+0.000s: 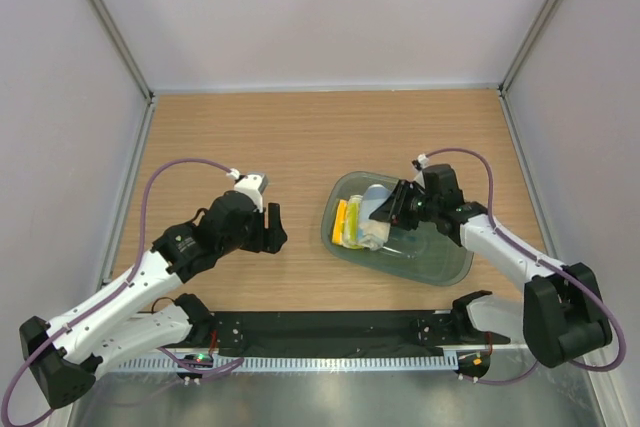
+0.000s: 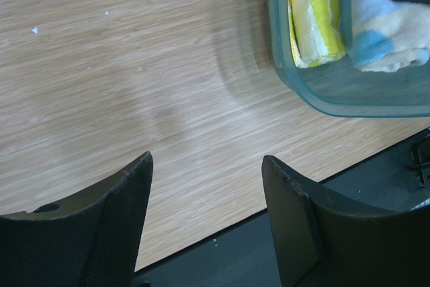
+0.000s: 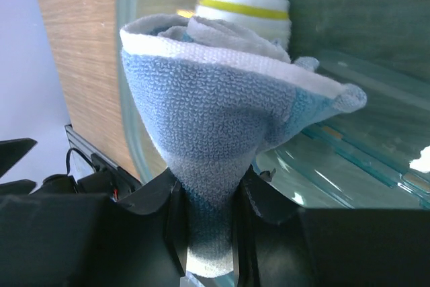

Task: Roll the towels
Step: Place the rolled towel into the container

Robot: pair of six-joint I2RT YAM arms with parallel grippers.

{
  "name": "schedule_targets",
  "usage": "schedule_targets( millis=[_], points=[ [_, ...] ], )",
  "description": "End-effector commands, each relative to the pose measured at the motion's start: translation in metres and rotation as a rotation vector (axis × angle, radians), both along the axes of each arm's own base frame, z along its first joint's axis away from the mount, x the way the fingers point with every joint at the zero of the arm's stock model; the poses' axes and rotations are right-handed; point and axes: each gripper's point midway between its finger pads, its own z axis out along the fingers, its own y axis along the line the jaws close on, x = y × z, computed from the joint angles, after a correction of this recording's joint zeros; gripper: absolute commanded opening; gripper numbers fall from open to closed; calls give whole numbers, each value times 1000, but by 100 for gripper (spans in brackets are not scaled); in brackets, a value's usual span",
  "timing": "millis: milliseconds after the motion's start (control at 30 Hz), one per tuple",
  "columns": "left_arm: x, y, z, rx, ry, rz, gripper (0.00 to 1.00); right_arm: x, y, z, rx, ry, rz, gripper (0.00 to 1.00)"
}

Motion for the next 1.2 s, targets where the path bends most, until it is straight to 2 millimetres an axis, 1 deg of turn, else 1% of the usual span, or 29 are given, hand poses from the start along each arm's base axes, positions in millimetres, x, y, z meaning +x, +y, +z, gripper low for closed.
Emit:
schedule_targets(
  millis=[0,33,67,133,167,200,233,267,433,500,533,567,600,633,667,700,733,767,800,867,900,933,967,1000,1033,1100,1167],
  points=[
    [-1,1,-1,2,-3,-1,67,12,8,4,124,-89,-5,1],
    [0,2,-1,2,-6,3,67,14,6,0,127,-95,-10,1],
    [-1,2,-1,2,-8,3,67,11,4,-14,118,-63,-14,1],
    [-1,2,0,2,-12,4,67,11,-2,-25,110,-47,-11,1],
    [-1,2,0,2,-14,4,67,7,-3,-37,115,-6,-5,1],
    [-1,2,0,1,-13,1,67,10,-6,-40,120,-18,-14,1],
    [-1,2,0,2,-12,1,67,9,-7,-44,124,-6,-18,1],
    [-1,1,0,1,-11,0,67,5,-8,-54,126,23,-20,1],
    [-2,1,-1,7,-8,-2,67,1,-11,-70,108,53,-20,2],
    [-1,1,-2,8,-7,-1,67,1,-16,-76,69,57,-29,11],
    [-2,1,-2,9,-6,-3,67,-3,-20,-80,49,77,-37,25],
    [-2,1,-2,11,-5,-3,67,-4,-22,-82,31,81,-38,31],
    [-1,1,-2,10,-7,-2,67,-3,-24,-80,13,63,-42,45],
    [-1,1,-2,11,-6,-2,66,-8,-29,-83,-13,85,-49,50],
    [-1,1,-2,11,-6,-2,67,-7,-32,-82,-33,80,-51,53],
    [-2,1,-2,11,-5,-3,67,-15,-35,-84,-57,108,-45,59],
    [-1,1,-2,11,-6,-2,67,-11,-39,-78,-83,82,-63,62],
    [-2,1,-3,13,-4,-2,67,-11,-43,-75,-101,77,-67,65],
    [-1,1,-3,13,-4,-2,66,-18,-48,-78,-133,112,-79,70],
    [-1,1,-3,15,-3,-2,66,-13,-53,-67,-161,79,-98,75],
    [-2,1,-4,14,0,-4,66,-18,-56,-66,-176,98,-100,78],
    [-1,1,-3,15,-1,-3,67,-13,-58,-57,-188,72,-111,79],
    [-1,1,-4,16,0,-3,66,-14,-61,-55,-198,72,-115,80],
    [-1,0,-4,14,0,-4,66,-20,-63,-56,-216,96,-112,83],
    [-2,1,-4,15,1,-4,66,-17,-67,-49,-235,74,-118,84],
    [-1,1,-4,17,1,-1,66,-23,-70,-49,-258,89,-109,88],
    [-2,0,-4,16,2,-4,67,-22,-71,-44,-268,77,-101,91]
  ],
)
